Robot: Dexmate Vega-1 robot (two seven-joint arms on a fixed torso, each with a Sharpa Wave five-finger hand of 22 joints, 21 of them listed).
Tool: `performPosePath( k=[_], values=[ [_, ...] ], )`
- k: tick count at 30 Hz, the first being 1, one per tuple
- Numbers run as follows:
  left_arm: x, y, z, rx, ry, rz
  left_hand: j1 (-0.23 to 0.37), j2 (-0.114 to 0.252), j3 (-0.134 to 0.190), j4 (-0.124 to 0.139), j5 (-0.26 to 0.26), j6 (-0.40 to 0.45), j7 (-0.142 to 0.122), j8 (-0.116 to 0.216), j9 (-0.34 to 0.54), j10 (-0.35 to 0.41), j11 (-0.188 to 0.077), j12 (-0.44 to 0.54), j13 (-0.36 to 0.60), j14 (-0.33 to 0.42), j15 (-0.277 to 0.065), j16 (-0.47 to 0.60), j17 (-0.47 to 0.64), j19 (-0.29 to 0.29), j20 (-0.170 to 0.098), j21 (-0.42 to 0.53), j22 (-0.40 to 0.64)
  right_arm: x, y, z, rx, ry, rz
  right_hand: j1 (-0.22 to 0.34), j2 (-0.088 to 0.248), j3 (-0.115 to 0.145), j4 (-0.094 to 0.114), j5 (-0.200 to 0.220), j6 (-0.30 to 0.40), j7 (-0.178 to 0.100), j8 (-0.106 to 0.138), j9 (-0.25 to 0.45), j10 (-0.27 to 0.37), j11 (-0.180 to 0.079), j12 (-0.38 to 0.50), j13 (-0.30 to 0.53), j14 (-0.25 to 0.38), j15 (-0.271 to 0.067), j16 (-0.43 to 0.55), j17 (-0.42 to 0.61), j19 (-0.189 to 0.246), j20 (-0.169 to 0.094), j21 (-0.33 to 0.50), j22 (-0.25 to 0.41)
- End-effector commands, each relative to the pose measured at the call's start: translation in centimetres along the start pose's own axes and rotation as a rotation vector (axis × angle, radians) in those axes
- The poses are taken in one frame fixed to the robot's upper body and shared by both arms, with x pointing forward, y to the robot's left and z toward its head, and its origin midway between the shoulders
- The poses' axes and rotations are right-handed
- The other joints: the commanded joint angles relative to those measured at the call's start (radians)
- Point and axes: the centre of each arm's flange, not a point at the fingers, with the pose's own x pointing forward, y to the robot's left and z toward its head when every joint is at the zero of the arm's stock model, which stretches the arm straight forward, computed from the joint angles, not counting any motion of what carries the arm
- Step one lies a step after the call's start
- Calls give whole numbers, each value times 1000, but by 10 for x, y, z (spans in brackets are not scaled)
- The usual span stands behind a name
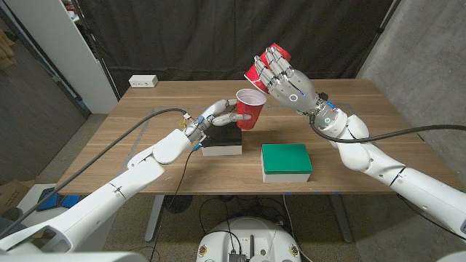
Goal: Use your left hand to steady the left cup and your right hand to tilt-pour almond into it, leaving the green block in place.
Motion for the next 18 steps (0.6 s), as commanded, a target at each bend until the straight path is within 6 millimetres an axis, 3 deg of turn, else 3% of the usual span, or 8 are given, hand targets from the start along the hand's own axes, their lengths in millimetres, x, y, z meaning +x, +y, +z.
performPosePath(
  k=[1, 11, 18],
  values=[
    [-4, 4, -2, -5, 7, 10, -5, -1, 9, 3, 6, 8, -2, 3, 2, 12, 1, 0, 5, 13, -46, -6, -1, 8, -3, 4, 4, -5, 2, 2, -3, 23, -34, 14, -2, 10, -1, 3, 2, -10, 9, 3, -3, -7, 1, 3, -7, -159, -6, 1, -10, -68, -4, 1],
    [-13, 8, 4, -9, 17, 18, -6, -3, 9, 3, 5, 10, -2, 3, 2, 12, 0, -1, 5, 14, -46, -6, -1, 6, -5, 3, 4, -6, 2, 2, 29, 56, -10, 23, 0, 22, -1, 4, 7, 1, 10, 2, -1, 4, 3, 6, -21, -158, -17, 1, -14, -72, -6, 0],
    [-12, -1, 7, -11, 27, 16, -8, -4, 9, 3, 5, 11, -3, 3, 2, 11, 0, -1, 5, 13, -49, -7, -1, 6, -5, 3, 4, -11, 5, -1, 62, 61, -22, 21, 1, 25, 3, 3, 13, 4, 13, 2, 3, 6, 5, 7, -17, -156, -18, 3, -14, -70, -6, 0]
  ],
)
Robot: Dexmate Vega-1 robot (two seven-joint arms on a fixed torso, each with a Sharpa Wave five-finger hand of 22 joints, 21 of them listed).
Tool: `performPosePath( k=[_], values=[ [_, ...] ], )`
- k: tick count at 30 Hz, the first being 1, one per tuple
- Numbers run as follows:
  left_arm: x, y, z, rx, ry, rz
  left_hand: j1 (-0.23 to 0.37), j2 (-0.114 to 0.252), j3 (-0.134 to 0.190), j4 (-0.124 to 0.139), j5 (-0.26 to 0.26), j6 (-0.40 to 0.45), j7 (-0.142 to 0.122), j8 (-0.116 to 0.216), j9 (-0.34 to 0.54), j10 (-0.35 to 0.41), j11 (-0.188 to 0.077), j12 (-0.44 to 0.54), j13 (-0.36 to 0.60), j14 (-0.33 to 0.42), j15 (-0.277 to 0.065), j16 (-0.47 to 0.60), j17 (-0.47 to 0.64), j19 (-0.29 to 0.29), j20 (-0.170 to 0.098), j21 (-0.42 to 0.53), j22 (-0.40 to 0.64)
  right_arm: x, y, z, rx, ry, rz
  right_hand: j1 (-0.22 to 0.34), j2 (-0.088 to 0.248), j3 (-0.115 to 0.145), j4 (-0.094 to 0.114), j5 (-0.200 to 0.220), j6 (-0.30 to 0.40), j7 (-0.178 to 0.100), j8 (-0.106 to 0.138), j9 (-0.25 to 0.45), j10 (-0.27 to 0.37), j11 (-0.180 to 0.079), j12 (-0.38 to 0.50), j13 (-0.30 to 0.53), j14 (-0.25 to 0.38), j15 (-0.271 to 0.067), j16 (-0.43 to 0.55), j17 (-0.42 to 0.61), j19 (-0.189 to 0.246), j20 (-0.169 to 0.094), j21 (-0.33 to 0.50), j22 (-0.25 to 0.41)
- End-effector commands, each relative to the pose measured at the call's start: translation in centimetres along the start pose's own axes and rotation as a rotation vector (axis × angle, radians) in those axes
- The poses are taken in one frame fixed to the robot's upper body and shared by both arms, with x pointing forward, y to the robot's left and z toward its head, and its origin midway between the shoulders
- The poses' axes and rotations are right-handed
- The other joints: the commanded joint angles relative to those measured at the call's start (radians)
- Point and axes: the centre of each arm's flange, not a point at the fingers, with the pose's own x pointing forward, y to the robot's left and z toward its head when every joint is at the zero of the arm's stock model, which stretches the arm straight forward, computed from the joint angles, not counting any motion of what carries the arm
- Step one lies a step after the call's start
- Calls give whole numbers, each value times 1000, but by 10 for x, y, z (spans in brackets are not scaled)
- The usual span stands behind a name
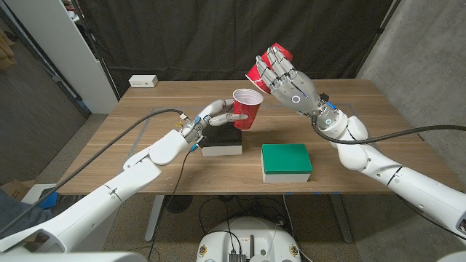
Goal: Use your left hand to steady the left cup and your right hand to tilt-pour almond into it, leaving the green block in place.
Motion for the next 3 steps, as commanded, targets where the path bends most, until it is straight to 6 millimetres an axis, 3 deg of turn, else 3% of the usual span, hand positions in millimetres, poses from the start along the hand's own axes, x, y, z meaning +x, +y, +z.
performPosePath(
  k=[1, 3],
  values=[
    [-2, -9, 4, -10, 13, 5, -7, -2, 5, -2, 5, 10, -2, 2, 2, 10, -1, -1, 5, 7, -43, -7, -1, 5, -5, 3, 4, -7, 2, -2, 46, 27, -9, 12, 4, 11, 3, 3, 15, 4, 6, 2, 6, 6, 5, 3, 0, -156, -3, 4, -4, -72, 2, 5],
    [-1, -11, 2, -14, 14, 14, -7, -2, 5, -2, 5, 9, -2, 2, 2, 10, -1, -2, 5, 7, -40, -7, -1, 5, -4, 3, 4, -7, 2, -1, 60, 31, -22, 11, 4, 11, 4, 2, 16, 3, 7, 2, 9, 5, 6, 3, 1, -155, -3, 5, -3, -72, 2, 5]
  ],
)
